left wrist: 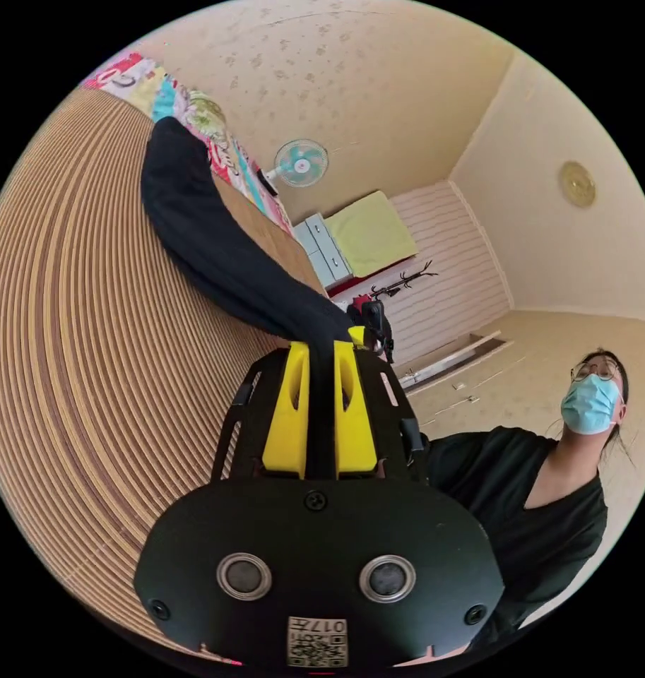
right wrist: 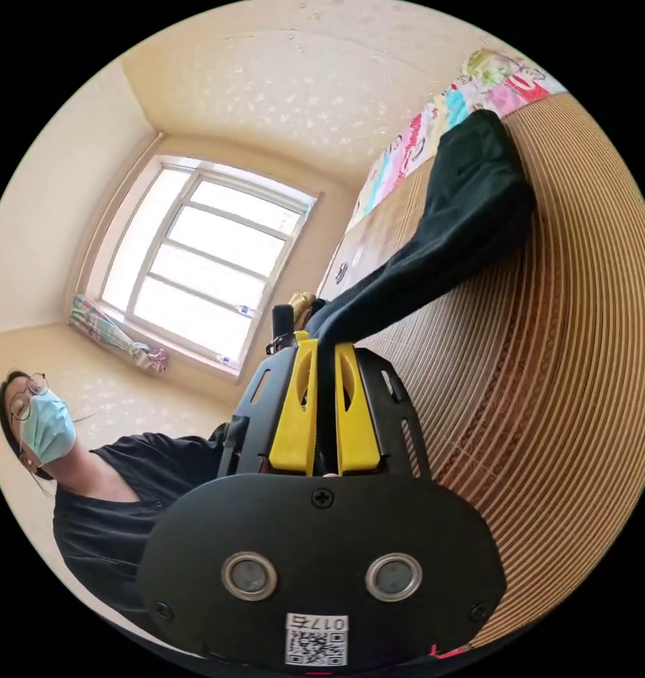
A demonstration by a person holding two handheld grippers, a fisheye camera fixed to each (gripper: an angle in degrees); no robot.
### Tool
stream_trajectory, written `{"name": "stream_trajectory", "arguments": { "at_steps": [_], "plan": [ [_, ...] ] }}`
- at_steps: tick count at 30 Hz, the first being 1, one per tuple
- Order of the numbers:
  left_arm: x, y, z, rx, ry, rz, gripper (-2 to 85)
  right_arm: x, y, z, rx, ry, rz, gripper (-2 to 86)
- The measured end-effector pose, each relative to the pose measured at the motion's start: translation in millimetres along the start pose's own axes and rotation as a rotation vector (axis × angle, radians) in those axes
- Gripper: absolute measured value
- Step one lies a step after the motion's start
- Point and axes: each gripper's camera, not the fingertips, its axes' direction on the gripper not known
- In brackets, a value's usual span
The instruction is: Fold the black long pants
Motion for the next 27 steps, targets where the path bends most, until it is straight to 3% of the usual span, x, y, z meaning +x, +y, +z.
{"name": "stream_trajectory", "arguments": {
  "at_steps": [5, 11, 16, 18, 22, 27],
  "plan": [
    [131.7, -13.2, -25.0, 0.108, 0.124, 0.226, 5.2, -156.1, -22.1, -20.9, 0.043, -0.005, -0.303, 1.3],
    [312.7, -16.8, -47.6, 0.241, 0.108, 0.525, 5.1, -338.3, -19.5, -42.2, 0.111, 0.097, -0.621, 1.7],
    [414.2, -26.2, -52.8, 0.331, 0.155, 0.64, 5.1, -428.2, -24.2, -62.3, 0.216, 0.016, -0.69, 2.7],
    [441.8, -39.0, -50.5, 0.373, 0.083, 0.668, 5.1, -450.9, -32.0, -65.6, 0.248, 0.05, -0.727, 2.9],
    [415.2, -82.9, -40.3, 0.374, 0.027, 0.512, 5.1, -440.3, -85.5, -60.5, 0.273, 0.16, -0.613, 3.2],
    [284.5, -185.2, -13.0, 0.288, -0.219, 0.174, 5.1, -358.6, -187.8, -19.6, 0.238, 0.465, -0.418, 3.5]
  ]
}}
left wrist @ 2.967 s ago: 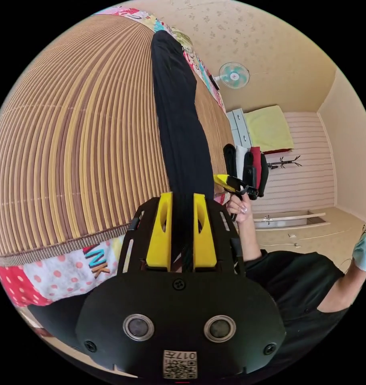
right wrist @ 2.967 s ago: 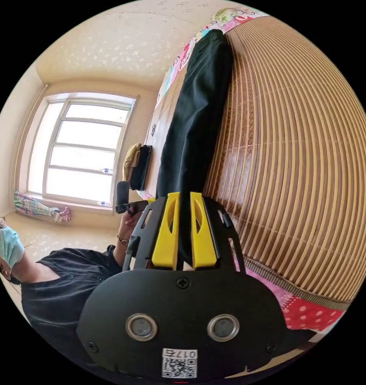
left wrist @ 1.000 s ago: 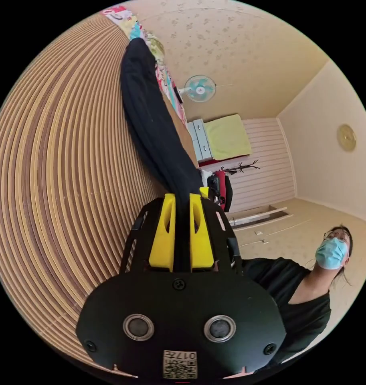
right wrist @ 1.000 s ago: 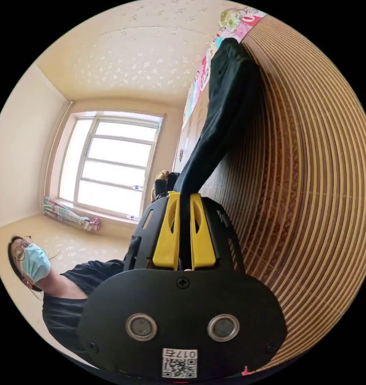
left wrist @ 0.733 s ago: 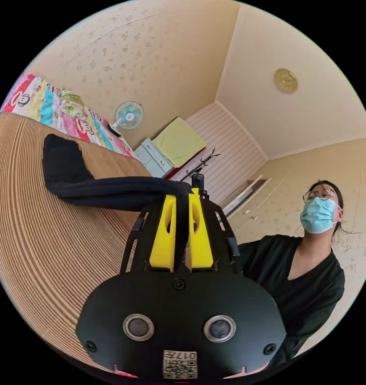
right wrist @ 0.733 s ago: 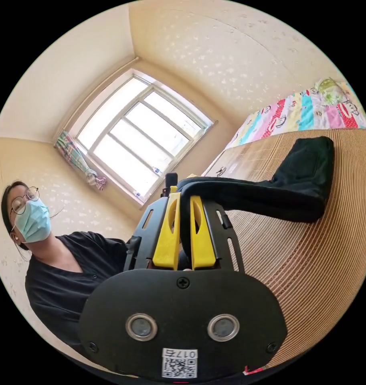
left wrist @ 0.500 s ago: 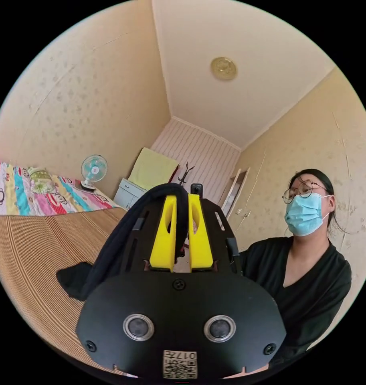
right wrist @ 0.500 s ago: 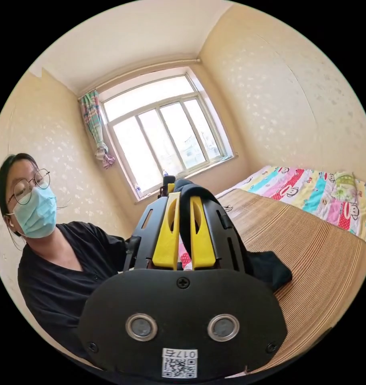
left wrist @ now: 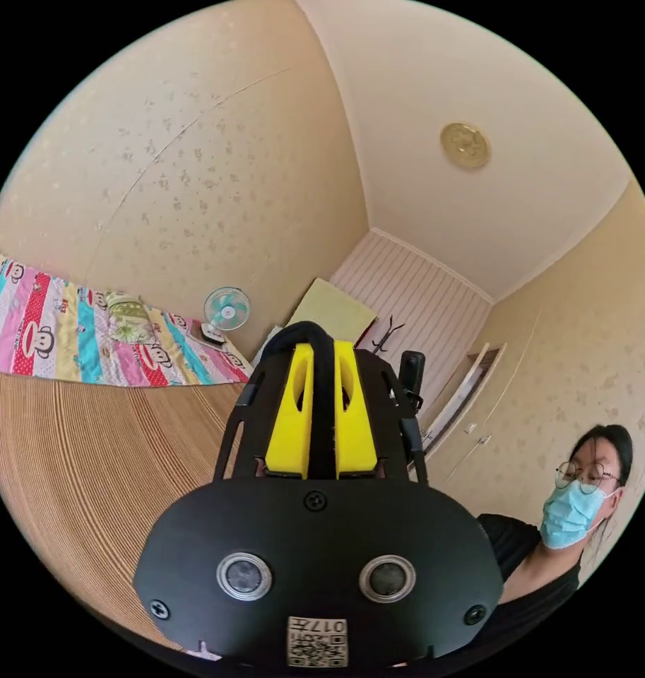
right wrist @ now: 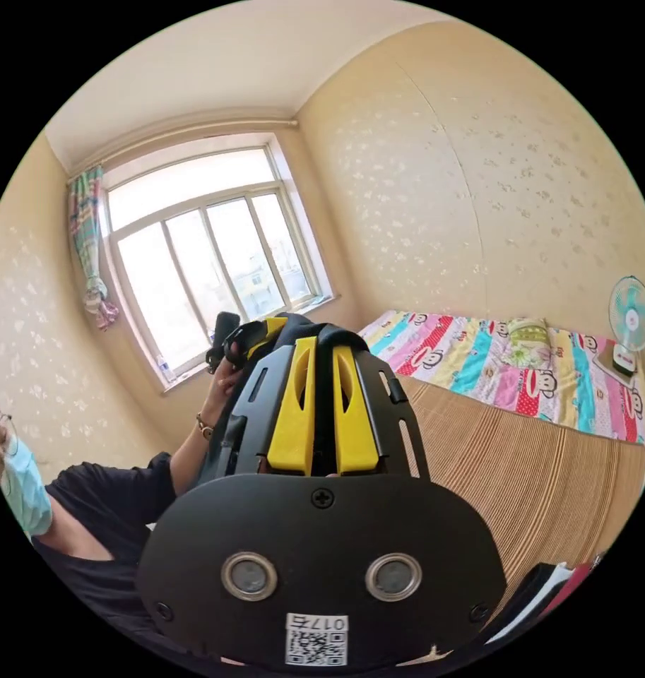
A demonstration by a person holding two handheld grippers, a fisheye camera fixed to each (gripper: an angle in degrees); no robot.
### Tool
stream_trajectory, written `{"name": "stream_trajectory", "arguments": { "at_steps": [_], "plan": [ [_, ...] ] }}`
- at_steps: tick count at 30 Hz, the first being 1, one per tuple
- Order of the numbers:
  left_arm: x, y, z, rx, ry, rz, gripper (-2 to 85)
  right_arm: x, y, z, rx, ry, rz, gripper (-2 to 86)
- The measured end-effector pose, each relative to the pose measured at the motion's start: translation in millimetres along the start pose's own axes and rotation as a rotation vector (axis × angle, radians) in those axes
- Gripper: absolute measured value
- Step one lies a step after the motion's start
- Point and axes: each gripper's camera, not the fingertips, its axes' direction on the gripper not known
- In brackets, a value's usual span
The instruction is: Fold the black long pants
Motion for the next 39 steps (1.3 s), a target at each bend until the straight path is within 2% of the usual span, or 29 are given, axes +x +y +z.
{"name": "stream_trajectory", "arguments": {
  "at_steps": [2, 5, 9, 11, 16, 19, 21, 24, 27, 29, 31, 35, 39],
  "plan": [
    [-47.6, -2.8, 19.7, -0.024, -0.061, -0.085, 5.1, 60.4, -9.2, 55.5, -0.048, 0.022, 0.153, 3.5],
    [-104.6, 16.3, 47.0, -0.091, -0.158, -0.12, 5.1, 114.6, 12.7, 109.0, -0.077, 0.041, 0.266, 3.3],
    [-167.8, 89.8, 79.6, -0.229, -0.291, -0.125, 5.1, 150.0, 66.4, 156.8, -0.208, 0.084, 0.316, 3.3],
    [-183.0, 129.4, 80.4, -0.235, -0.283, -0.093, 5.1, 158.2, 111.7, 159.3, -0.212, 0.039, 0.279, 3.4],
    [-201.9, 243.5, 69.1, -0.235, -0.105, -0.091, 5.2, 149.2, 214.8, 125.4, -0.178, -0.046, 0.155, 4.0],
    [-206.2, 322.6, 60.9, -0.242, -0.158, -0.126, 5.4, 137.3, 283.6, 113.9, -0.198, -0.045, 0.158, 4.5],
    [-215.0, 371.7, 50.6, -0.229, -0.267, -0.164, 6.0, 131.8, 318.9, 114.6, -0.24, -0.033, 0.186, 5.0],
    [-230.0, 406.0, 41.2, -0.222, -0.323, -0.241, 6.5, 132.1, 361.6, 111.8, -0.287, -0.015, 0.25, 6.2],
    [-241.8, 403.5, 12.7, -0.137, -0.274, -0.32, 7.8, 147.3, 371.8, 81.4, -0.209, -0.076, 0.364, 8.7],
    [-246.1, 390.9, -18.4, -0.004, -0.257, -0.326, 10.6, 164.4, 363.0, 45.4, -0.027, -0.178, 0.427, 15.1],
    [-256.1, 371.8, -41.7, 0.077, -0.288, -0.329, 13.3, 181.5, 349.7, 30.1, 0.034, -0.172, 0.47, 18.4],
    [-316.0, 316.0, -38.0, -0.043, -0.335, -0.351, 21.6, 224.5, 311.4, 43.6, -0.016, -0.166, 0.529, 22.8],
    [-380.7, 294.2, -17.3, -0.136, -0.304, -0.425, 24.7, 244.5, 291.9, 82.9, -0.144, -0.157, 0.536, 24.0]
  ]
}}
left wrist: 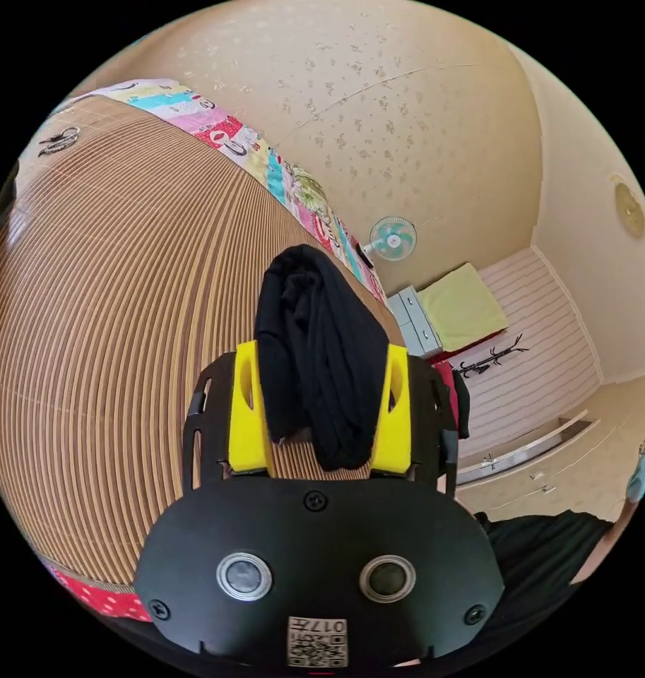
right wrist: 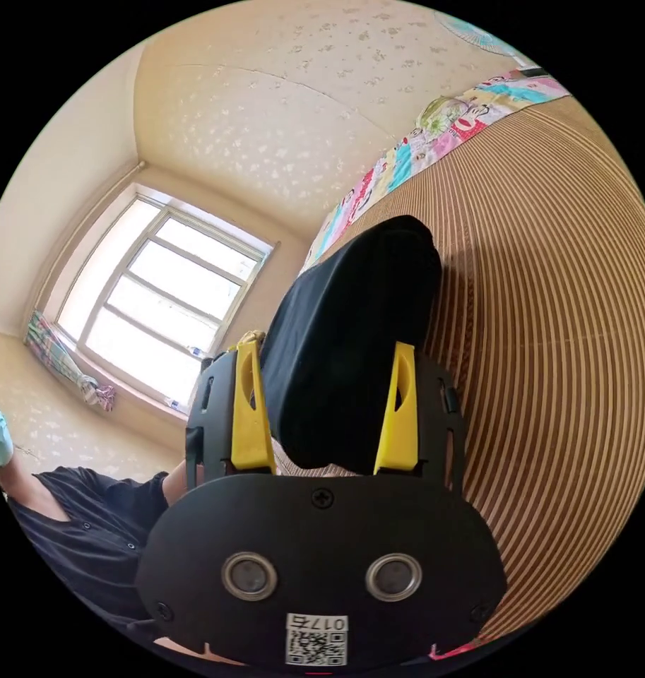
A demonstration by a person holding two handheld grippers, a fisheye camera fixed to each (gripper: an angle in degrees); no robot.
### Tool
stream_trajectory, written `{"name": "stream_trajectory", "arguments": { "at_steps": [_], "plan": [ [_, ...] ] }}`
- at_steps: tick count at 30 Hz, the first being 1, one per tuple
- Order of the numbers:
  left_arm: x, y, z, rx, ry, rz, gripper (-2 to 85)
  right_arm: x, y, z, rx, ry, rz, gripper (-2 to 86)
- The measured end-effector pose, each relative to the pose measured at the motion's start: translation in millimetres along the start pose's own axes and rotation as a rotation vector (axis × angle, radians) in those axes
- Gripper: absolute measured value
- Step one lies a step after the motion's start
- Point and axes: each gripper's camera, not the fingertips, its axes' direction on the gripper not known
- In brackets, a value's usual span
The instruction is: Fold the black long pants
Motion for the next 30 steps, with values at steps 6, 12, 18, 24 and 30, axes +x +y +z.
{"name": "stream_trajectory", "arguments": {
  "at_steps": [6, 12, 18, 24, 30],
  "plan": [
    [-50.6, 0.3, 32.3, -0.146, 0.128, -0.051, 23.7, 4.2, 7.1, 14.7, 0.012, -0.027, 0.099, 23.6],
    [-78.0, 35.6, 3.6, -0.14, 0.152, -0.082, 17.8, -21.0, 44.8, 0.9, 0.065, -0.018, 0.117, 19.7],
    [-59.2, 94.8, -2.7, 0.005, 0.082, -0.128, 11.8, -26.8, 57.4, -34.5, 0.045, -0.056, 0.115, 17.3],
    [-30.8, 107.3, 56.7, -0.083, 0.089, -0.121, 11.3, -24.7, 62.1, -110.6, 0.035, 0.04, 0.062, 16.8],
    [6.6, 126.7, 160.1, -0.161, 0.238, -0.087, 11.6, -23.1, 65.1, -237.5, 0.062, 0.255, -0.024, 13.9]
  ]
}}
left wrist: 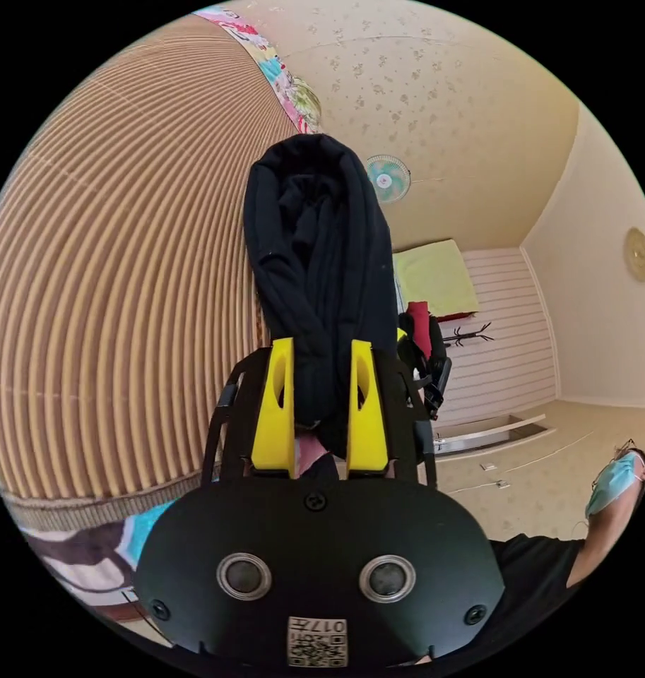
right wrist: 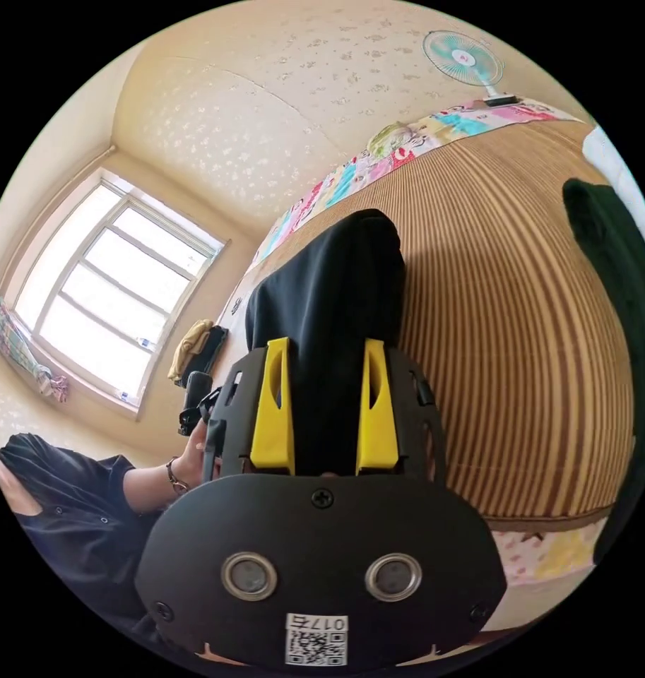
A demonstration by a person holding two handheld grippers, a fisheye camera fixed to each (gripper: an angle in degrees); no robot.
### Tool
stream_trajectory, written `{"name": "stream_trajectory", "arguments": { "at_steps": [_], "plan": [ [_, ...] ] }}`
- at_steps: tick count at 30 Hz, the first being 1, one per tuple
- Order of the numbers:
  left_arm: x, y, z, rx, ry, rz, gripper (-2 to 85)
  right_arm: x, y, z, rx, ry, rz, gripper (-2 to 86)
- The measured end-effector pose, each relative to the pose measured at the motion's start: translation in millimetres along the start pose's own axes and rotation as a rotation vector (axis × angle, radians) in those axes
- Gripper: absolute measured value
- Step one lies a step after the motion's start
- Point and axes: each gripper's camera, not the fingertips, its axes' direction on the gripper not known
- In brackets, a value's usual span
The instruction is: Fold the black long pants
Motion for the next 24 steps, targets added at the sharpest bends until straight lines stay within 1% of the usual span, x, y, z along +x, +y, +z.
{"name": "stream_trajectory", "arguments": {
  "at_steps": [3, 6, 8, 11, 15, 18, 20, 22, 24],
  "plan": [
    [10.9, 7.1, 50.8, -0.012, 0.021, 0.004, 11.6, 12.6, 18.6, -50.0, 0.048, 0.131, 0.033, 12.9],
    [23.5, 12.5, 98.3, -0.058, 0.037, 0.036, 11.5, 6.2, 48.9, -91.0, 0.164, 0.341, 0.057, 12.6],
    [26.6, 15.2, 123.5, -0.096, 0.057, 0.035, 11.4, -4.5, 85.5, -122.9, 0.355, 0.482, 0.084, 12.4],
    [29.1, 16.6, 154.1, -0.151, 0.078, 0.039, 11.3, -9.1, 124.0, -144.0, 0.519, 0.506, 0.122, 12.5],
    [31.5, 24.5, 159.0, -0.159, 0.065, 0.025, 11.3, -13.2, 145.4, -153.2, 0.558, 0.488, 0.154, 12.1],
    [26.2, 35.7, 142.2, -0.171, 0.119, 0.032, 12.3, -30.0, 167.9, -158.2, 0.646, 0.471, 0.188, 8.8],
    [23.5, 45.1, 126.9, -0.209, 0.137, 0.075, 12.5, -45.6, 188.6, -152.7, 0.711, 0.411, 0.195, 5.4],
    [21.3, 59.7, 104.7, -0.222, 0.109, 0.124, 11.4, -56.7, 197.7, -140.0, 0.691, 0.377, 0.158, 4.2],
    [18.6, 88.8, 61.6, -0.108, 0.007, 0.137, 9.2, -64.5, 201.1, -120.8, 0.612, 0.375, 0.15, 3.5]
  ]
}}
